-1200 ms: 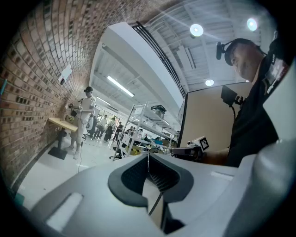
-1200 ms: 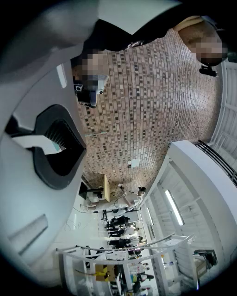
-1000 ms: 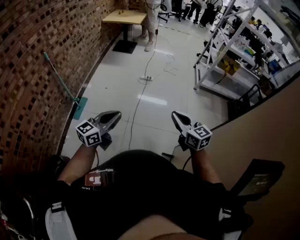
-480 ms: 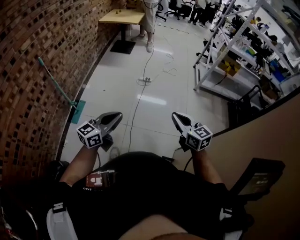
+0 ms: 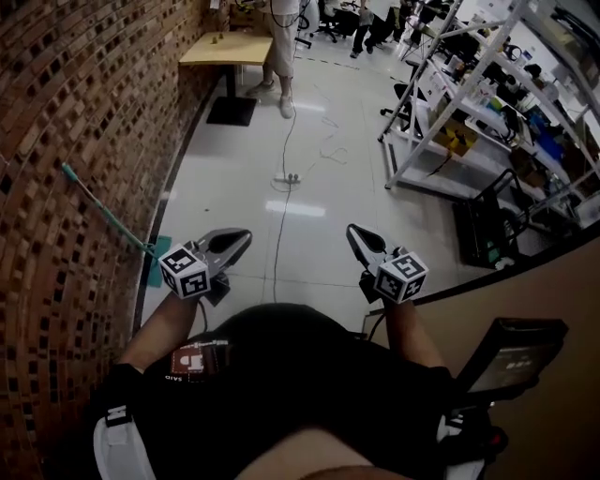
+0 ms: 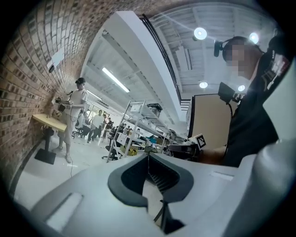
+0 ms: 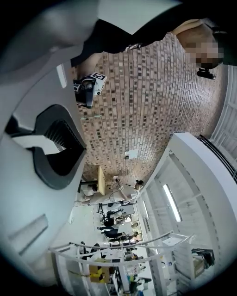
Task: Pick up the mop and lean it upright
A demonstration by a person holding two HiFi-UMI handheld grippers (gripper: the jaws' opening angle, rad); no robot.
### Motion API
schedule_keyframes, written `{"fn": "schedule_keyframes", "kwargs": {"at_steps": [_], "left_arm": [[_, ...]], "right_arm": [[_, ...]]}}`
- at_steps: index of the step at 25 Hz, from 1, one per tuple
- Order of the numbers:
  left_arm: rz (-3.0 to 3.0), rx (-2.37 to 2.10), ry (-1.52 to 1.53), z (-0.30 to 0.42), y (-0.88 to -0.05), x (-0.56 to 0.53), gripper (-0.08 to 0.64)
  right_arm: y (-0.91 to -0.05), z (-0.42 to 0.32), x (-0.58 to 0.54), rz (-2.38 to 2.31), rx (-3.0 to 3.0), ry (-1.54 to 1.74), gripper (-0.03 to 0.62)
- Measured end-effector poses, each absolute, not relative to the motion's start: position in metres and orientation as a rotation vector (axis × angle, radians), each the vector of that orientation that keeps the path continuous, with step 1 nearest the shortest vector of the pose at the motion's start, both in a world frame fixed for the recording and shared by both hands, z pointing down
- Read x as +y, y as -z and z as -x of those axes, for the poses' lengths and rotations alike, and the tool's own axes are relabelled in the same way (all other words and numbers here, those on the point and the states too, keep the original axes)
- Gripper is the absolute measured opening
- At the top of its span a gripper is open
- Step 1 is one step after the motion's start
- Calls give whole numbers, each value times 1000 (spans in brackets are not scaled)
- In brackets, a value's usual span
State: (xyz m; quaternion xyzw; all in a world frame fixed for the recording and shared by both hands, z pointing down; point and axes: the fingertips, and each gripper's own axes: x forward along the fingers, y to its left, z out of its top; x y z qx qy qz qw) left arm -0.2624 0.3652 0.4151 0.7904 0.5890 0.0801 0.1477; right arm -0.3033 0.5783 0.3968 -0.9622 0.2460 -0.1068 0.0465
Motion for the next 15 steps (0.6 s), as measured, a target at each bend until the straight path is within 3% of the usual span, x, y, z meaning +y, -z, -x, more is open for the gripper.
{"fn": "schedule_keyframes", "kwargs": {"at_steps": [15], "left_arm": [[-2302,1627,-206,126,-411,398,3]], "right_arm": [[-406,163,612,2926,817,385,14]]}}
